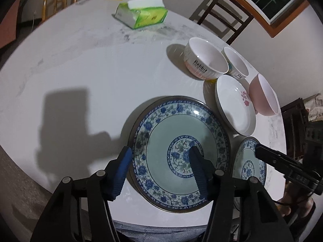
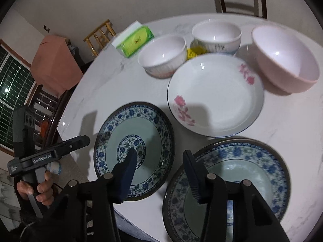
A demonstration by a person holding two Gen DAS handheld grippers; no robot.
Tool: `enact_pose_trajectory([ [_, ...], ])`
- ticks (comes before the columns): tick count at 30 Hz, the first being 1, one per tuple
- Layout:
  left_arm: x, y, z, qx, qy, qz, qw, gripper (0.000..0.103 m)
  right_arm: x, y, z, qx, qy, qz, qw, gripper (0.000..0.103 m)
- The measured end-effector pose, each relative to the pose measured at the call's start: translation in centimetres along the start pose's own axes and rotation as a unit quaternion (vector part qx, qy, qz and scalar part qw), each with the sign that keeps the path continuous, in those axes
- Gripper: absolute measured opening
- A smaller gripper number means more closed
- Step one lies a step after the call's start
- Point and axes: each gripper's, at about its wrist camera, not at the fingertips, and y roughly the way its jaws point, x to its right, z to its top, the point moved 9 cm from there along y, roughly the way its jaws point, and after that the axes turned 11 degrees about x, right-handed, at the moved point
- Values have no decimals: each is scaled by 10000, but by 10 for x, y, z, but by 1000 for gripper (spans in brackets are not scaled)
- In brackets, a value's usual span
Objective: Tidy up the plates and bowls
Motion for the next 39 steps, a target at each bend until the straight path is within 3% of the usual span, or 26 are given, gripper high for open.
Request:
enact_pose_trajectory([
  [11,-17,13,-9,-185,-130,-38,9997,54,13,49,1,-401,0,-171,9990,37],
  [15,-21,19,-13,-275,-141,-87,9995,43,13,61,0,-486,13,-159,9987,32],
  [27,-27,28,-20,-382,-34,-90,9992,39,11,77,-1,-648,34,-145,9978,25],
  [39,-35,34,-23,-381,177,100,9991,16,2,79,-8,-549,-9,-260,9982,18],
])
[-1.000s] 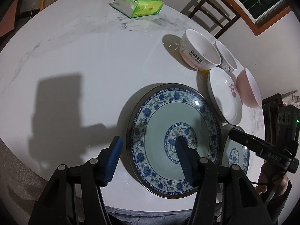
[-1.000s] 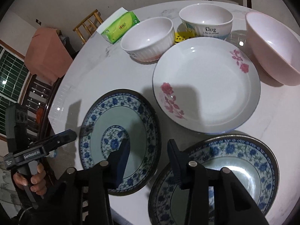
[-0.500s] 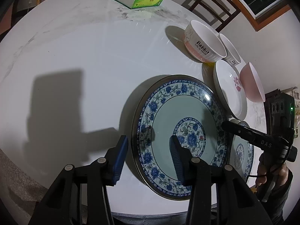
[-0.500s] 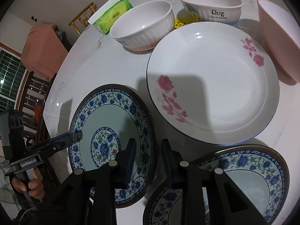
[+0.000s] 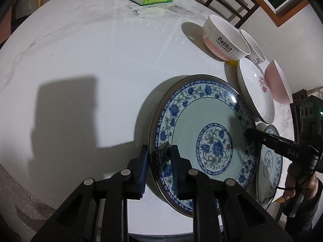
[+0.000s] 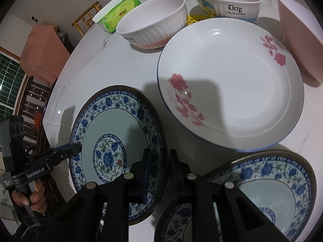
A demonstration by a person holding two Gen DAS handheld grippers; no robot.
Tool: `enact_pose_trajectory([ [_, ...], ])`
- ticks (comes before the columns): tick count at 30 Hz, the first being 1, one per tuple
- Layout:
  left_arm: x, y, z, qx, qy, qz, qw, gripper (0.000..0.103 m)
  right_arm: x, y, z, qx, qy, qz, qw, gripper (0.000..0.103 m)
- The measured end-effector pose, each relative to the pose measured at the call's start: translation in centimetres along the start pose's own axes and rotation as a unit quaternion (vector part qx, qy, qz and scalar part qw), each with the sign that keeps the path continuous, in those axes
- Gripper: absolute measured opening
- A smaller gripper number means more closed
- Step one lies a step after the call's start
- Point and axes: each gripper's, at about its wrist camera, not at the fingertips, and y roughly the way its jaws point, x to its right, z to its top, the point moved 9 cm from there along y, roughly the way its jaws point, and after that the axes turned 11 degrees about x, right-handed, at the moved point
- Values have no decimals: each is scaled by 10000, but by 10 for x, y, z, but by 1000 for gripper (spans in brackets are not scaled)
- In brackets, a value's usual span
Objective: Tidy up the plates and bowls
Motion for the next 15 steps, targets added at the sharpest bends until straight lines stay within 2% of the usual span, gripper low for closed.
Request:
enact_pose_trajectory([
  [5,-8,-9,7,126,97,106,9998,18,-13,-12,-6,120,-93,-3,9999,17],
  [15,-24,-29,27,374,361,375,9979,19,-44,-17,-26,194,156,154,9996,16],
])
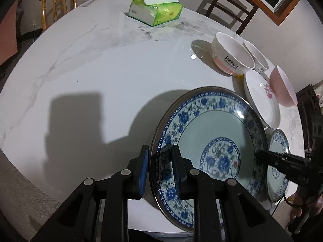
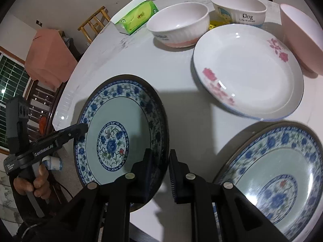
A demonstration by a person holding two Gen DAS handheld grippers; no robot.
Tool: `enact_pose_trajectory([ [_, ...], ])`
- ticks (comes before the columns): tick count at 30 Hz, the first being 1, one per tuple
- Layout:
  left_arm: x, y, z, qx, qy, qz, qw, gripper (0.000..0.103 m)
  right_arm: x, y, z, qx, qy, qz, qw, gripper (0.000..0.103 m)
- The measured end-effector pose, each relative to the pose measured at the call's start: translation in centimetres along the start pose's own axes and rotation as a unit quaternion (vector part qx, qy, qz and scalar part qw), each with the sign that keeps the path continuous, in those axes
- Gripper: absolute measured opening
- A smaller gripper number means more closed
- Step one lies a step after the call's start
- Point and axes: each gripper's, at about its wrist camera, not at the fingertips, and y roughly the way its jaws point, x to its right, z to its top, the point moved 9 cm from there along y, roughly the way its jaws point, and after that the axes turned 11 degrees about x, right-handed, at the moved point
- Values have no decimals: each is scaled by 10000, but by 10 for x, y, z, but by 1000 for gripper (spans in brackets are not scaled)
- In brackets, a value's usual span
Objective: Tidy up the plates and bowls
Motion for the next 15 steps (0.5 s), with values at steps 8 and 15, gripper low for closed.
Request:
enact_pose_trajectory([
  [8,-9,7,-2,-17,-24,84,10000,19,-4,11,-11,-59,154,12,9999,16],
  [15,-14,15,-1,-17,-29,96,9999,19,-5,11,-15,-83,218,27,9997,16],
])
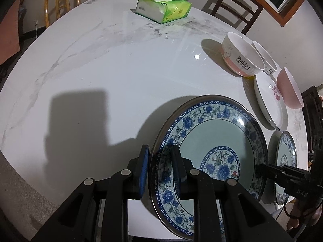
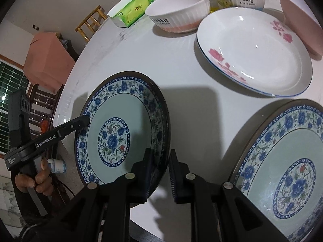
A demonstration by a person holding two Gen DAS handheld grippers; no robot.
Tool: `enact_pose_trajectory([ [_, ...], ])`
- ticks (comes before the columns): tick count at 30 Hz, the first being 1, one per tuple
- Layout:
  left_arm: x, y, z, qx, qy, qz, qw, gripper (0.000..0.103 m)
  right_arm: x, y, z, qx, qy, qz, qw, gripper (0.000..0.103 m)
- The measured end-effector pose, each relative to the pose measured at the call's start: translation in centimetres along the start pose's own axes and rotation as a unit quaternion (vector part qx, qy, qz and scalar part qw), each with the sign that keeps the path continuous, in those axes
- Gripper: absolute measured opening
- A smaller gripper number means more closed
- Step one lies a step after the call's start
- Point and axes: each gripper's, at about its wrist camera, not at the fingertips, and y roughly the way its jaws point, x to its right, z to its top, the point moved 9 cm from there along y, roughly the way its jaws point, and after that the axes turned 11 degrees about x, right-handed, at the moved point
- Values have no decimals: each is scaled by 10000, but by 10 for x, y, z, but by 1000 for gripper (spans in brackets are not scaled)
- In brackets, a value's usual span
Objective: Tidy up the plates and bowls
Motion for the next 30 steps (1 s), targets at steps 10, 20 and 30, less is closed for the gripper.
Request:
enact_pose_trajectory([
  [10,1,10,1,-24,17,-18,10000,19,7,0,-2,24,12,-87,10000,16],
  [20,2,10,1,106,73,88,9999,27,4,1,-2,75,-149,-102,9998,19],
  [30,-5,-2,7,434,-26,481,9979,51,9,-18,10,566,-583,-513,9954,30],
])
